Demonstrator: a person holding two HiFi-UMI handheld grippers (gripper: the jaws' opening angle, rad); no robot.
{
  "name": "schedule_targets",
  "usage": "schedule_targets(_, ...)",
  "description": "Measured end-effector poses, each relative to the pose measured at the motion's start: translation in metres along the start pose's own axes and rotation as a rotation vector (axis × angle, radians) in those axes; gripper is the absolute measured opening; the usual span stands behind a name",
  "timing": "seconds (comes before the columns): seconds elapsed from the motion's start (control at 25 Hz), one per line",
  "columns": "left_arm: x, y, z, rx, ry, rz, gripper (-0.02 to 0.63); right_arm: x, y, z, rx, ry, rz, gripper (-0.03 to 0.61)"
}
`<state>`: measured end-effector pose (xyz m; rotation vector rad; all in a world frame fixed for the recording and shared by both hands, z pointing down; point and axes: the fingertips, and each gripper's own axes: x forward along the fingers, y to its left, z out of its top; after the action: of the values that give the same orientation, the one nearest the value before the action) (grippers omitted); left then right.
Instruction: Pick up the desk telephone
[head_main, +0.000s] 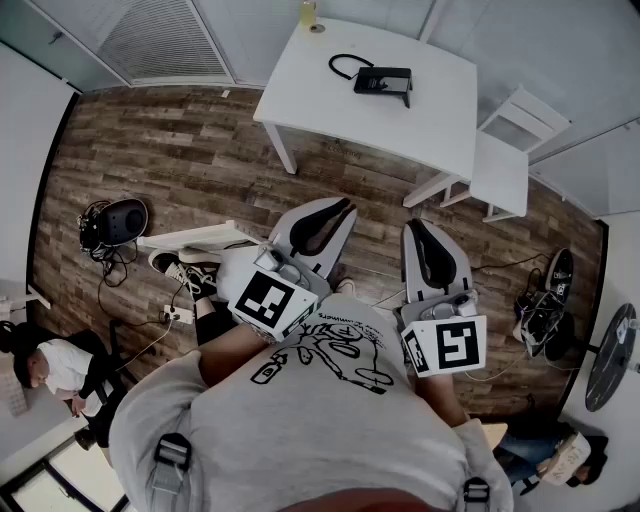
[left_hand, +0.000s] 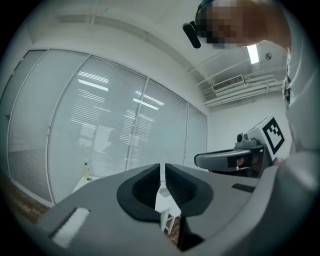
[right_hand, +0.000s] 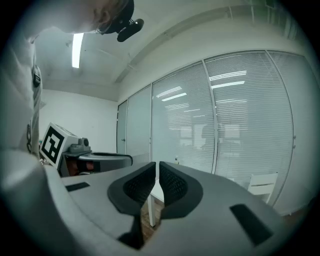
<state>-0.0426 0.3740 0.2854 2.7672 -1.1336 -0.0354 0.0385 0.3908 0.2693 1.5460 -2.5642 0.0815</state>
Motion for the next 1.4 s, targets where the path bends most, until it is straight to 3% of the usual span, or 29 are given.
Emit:
schedule_targets(0.8, -0.011, 0.061, -0.013, -0.057, 0.023, 0.002, 0.029, 0.054, 0.026, -0.005, 0.031, 0.014, -0.014, 0.021)
schedule_targets(1.04, 0.023, 0.074, -0.011, -0.058, 0.025, 0.004, 0.029, 0.074, -0.001, -0.006, 0.033, 0.011, -0.017, 0.021)
schedule_targets(1.4, 0.111, 0.089, 0.0, -0.036, 0.031, 0.0, 0.029, 0.113, -0.083, 0.0, 0.049, -0.008, -0.022, 0.021)
